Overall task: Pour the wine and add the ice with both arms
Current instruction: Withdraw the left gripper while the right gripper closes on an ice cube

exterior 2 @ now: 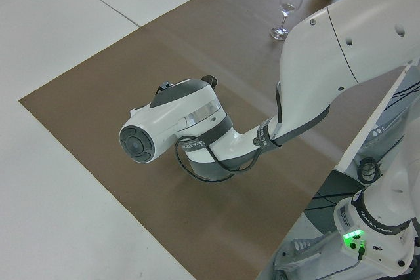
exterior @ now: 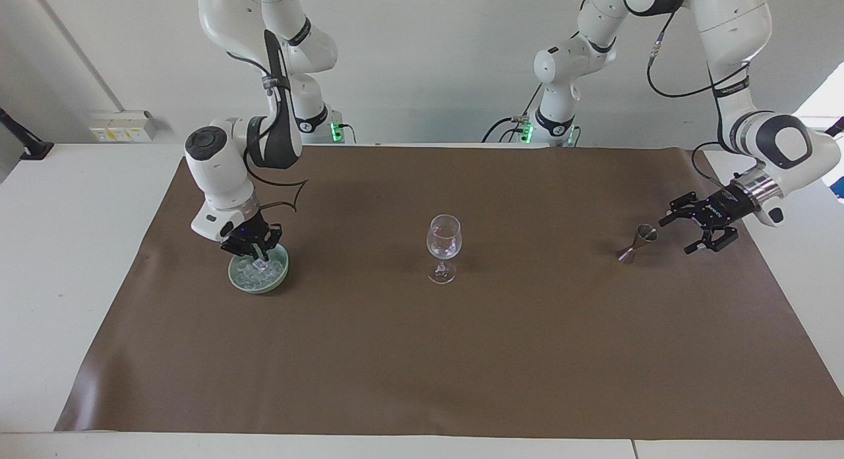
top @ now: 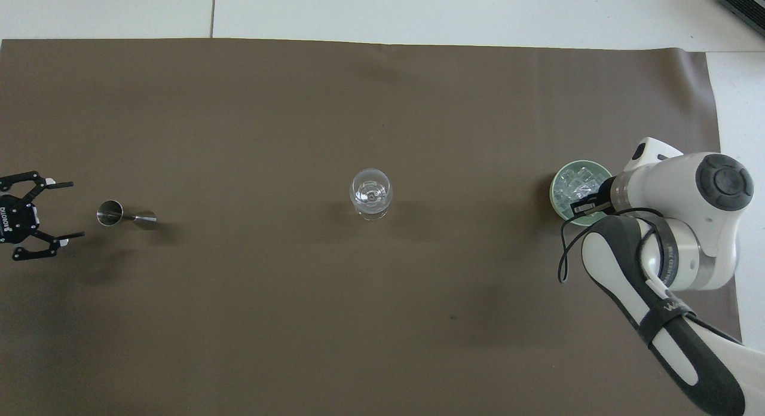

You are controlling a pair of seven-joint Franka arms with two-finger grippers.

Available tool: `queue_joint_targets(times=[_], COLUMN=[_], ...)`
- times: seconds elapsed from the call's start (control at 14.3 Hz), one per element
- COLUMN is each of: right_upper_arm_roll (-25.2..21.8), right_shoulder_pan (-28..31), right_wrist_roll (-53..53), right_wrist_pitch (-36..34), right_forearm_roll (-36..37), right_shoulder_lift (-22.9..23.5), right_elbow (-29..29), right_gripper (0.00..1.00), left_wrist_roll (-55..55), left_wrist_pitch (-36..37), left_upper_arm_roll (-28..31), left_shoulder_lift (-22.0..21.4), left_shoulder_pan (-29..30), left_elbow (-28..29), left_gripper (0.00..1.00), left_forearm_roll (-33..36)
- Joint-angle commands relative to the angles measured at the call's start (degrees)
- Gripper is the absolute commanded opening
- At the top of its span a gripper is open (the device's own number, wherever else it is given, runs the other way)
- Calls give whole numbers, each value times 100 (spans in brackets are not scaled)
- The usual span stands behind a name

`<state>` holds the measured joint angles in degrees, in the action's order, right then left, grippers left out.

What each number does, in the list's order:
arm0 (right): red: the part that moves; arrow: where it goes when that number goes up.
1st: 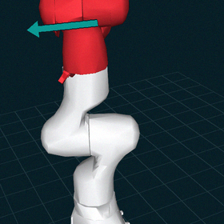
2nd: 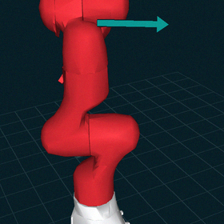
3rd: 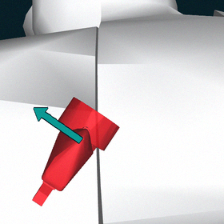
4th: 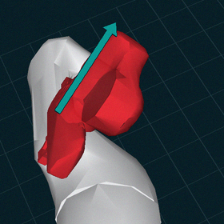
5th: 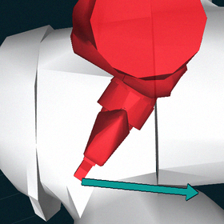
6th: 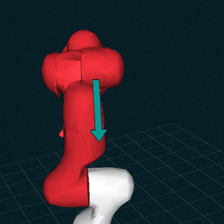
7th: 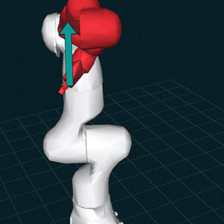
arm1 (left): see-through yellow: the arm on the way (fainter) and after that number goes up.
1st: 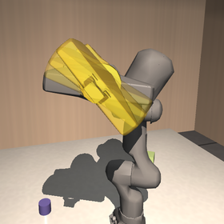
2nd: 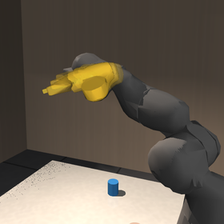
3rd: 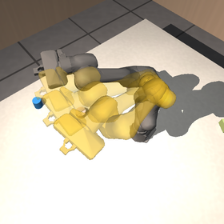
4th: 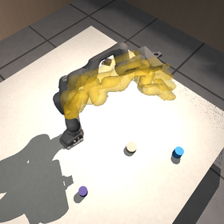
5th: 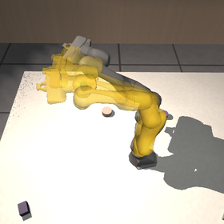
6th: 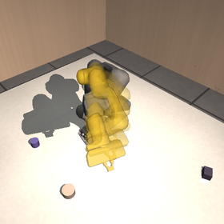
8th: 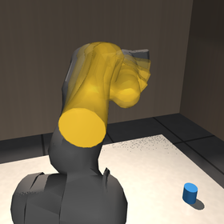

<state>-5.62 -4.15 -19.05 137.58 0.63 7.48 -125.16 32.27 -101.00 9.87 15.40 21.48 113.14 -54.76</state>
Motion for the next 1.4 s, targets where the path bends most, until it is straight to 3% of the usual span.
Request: queue_joint_targets(times=[0.0,0.07,0.14,0.21,0.28,0.35,0.56,0.98,1.33], right_upper_arm_roll=[26,26,26,26,26,26,26,26,26], right_shoulder_pan=[28,28,28,28,28,28,28,-33,11], right_wrist_roll=[-37,-37,-37,-28,33,85,77,16,-142], right_wrist_pitch=[-3,-20,-20,-38,-99,-187,-197,612,341], right_forearm_roll=[42,42,42,42,42,42,-2,-2,-2], right_shoulder_lift=[-107,-107,-107,-115,-133,-203,-195,96,43], right_elbow=[-26,-26,-26,-26,-26,0,114,123,71], right_gripper=[3,5,17,43,82,94,97,88,76], left_wrist_roll=[-123,-281,-395,-423,-484,-684,-862,-1785,-2671], left_wrist_pitch=[63,63,54,37,-16,-94,-490,-702,-352], left_upper_arm_roll=[-3,-3,-11,-20,-29,-29,-29,-64,-82], left_shoulder_lift=[-63,-89,-185,-273,-370,-466,-897,-1512,-1636], left_shoulder_pan=[-38,-64,-82,-91,-222,-449,-1064,-1751,-2112], left_elbow=[-283,-327,-336,-336,-336,-345,-319,-363,-1143], left_gripper=[100,100,100,100,100,100,100,100,100], left_forearm_roll=[325,482,597,659,764,1018,1748,2872,4103])
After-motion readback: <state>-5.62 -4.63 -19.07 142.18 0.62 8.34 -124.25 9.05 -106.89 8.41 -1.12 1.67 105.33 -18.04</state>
